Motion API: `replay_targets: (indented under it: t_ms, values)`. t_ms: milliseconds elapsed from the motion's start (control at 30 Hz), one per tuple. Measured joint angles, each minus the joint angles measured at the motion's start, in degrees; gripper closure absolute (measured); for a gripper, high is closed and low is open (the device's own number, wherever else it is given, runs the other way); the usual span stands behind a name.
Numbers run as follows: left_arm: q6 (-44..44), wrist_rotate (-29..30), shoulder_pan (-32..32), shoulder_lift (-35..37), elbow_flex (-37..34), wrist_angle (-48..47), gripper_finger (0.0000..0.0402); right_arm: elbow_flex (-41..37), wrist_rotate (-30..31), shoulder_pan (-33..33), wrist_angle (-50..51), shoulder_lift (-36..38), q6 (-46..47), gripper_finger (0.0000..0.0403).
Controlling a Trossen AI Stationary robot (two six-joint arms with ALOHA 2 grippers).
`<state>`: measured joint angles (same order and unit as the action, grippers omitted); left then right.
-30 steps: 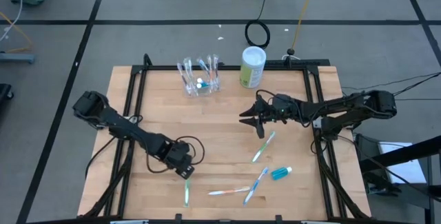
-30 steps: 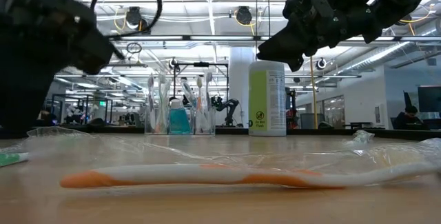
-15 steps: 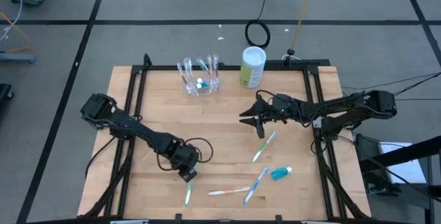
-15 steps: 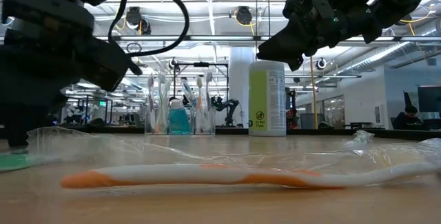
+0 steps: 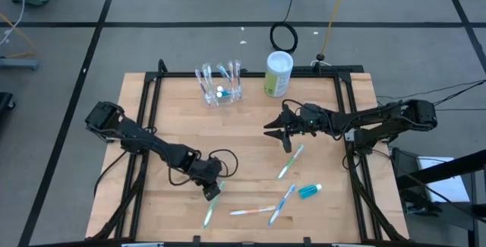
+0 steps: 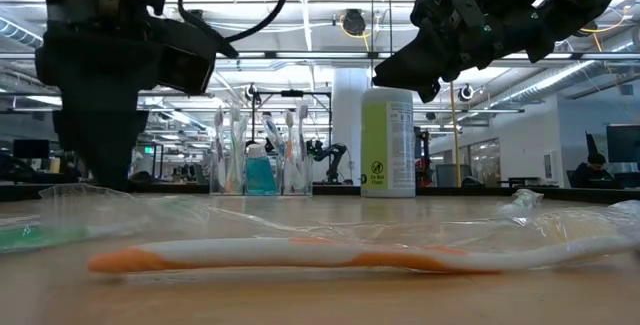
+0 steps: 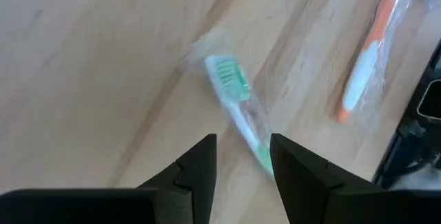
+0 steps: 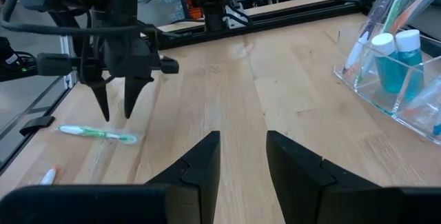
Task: Pick & Place toothbrushing station
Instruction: Put the left green toothbrush into the transparent organizer
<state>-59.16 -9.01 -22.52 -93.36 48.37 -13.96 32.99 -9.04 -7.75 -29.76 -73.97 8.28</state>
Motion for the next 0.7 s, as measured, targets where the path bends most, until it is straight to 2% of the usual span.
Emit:
replay_targets:
  t_ms: [300,467,700]
  values:
    - [0.7,-0.9,-0.4,-4.7,0.0,3.1,0.0261,0.0,0.0,0.0,-0.1,0.0,0.0,0.0291]
    - [5.7,-2.0,0.3,-6.6,0.1,6.8,0.0261,0.0,0.0,0.0,-0.3,0.0,0.0,0.0291]
    - [12.6,-1.4,0.6,-7.0,0.2,7.3,0.0270,0.0,0.0,0.0,-0.3,0.0,0.0,0.0291]
